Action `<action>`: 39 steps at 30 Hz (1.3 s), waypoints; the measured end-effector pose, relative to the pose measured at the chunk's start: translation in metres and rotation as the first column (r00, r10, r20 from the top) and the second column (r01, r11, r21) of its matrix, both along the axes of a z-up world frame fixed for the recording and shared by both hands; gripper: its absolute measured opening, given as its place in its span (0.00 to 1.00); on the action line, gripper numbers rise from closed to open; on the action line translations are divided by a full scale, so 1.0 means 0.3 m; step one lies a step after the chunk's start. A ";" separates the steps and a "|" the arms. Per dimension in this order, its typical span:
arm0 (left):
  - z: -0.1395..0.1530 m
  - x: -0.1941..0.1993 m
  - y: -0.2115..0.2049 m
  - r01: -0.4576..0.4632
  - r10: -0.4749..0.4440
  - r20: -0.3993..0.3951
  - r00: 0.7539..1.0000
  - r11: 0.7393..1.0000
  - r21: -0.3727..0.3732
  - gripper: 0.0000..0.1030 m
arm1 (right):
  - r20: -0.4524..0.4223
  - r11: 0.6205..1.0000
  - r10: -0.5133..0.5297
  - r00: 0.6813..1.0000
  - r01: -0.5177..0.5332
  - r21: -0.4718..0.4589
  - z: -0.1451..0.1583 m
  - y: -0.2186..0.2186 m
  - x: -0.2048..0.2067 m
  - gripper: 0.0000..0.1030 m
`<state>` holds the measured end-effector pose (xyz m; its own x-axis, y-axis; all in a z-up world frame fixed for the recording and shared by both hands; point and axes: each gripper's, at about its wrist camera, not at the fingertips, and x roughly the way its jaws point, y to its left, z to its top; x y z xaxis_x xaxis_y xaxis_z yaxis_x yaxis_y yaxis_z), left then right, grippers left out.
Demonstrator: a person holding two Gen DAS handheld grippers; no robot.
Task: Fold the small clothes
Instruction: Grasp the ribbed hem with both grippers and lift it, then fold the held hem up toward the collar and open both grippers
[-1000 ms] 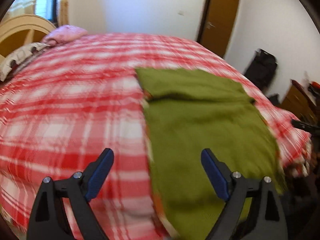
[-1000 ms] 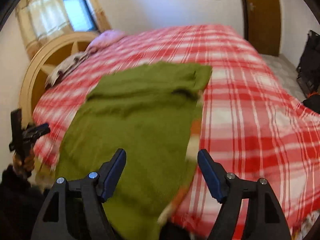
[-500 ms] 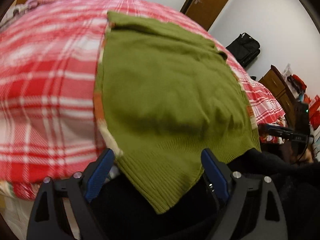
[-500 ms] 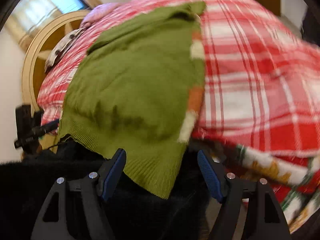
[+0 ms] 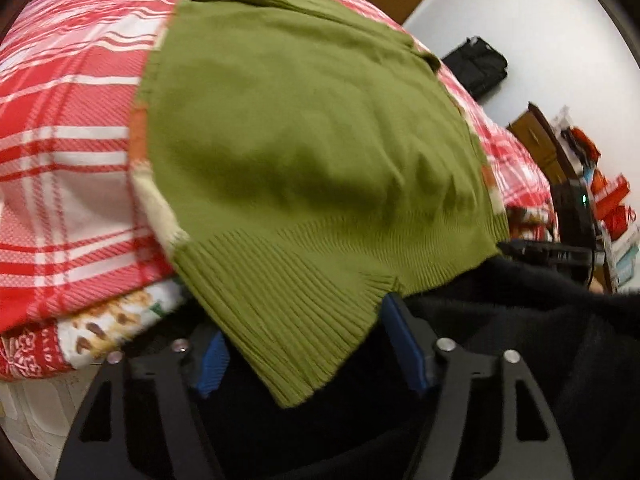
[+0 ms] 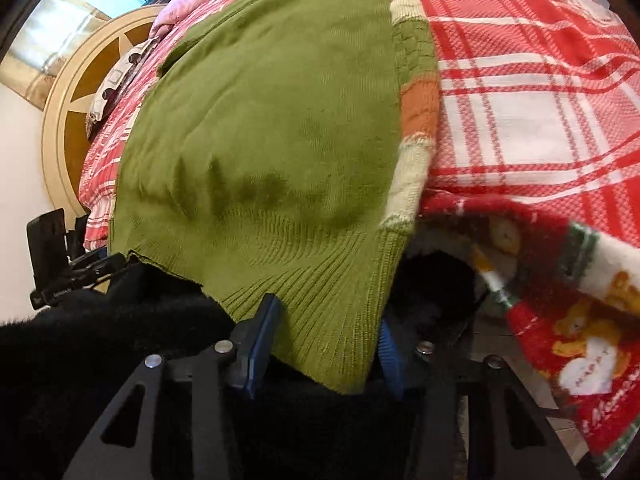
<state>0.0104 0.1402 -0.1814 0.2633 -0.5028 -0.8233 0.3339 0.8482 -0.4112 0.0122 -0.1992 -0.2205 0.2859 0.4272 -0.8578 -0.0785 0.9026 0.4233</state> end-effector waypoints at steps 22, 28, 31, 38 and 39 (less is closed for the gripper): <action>0.217 0.121 0.131 -0.133 0.152 0.084 0.985 0.971 -0.201 0.09 | 0.227 0.946 -0.076 0.971 -0.002 0.325 0.317 -0.045 0.115 0.06; 0.288 0.313 0.144 -0.194 0.221 0.109 0.969 0.958 -0.212 0.09 | 0.269 0.929 -0.156 0.950 0.048 0.368 0.384 -0.078 0.310 0.06; 0.272 0.430 0.142 -0.248 0.268 0.111 0.957 0.954 -0.168 0.09 | 0.245 0.916 -0.204 0.948 0.096 0.389 0.353 -0.099 0.420 0.06; 0.239 0.624 0.132 -0.334 0.340 0.143 0.930 0.940 -0.065 0.09 | 0.188 0.904 -0.275 0.943 0.187 0.385 0.232 -0.125 0.614 0.06; 0.236 0.640 0.139 -0.340 0.345 0.143 0.928 0.938 -0.059 0.09 | 0.182 0.906 -0.284 0.941 0.201 0.372 0.218 -0.131 0.624 0.06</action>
<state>0.2025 0.1818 -0.1105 0.5425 -0.3864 -0.7459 0.0847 0.9086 -0.4090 0.1995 -0.2385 -0.1550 0.5872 0.5746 -0.5701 -0.0067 0.7078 0.7064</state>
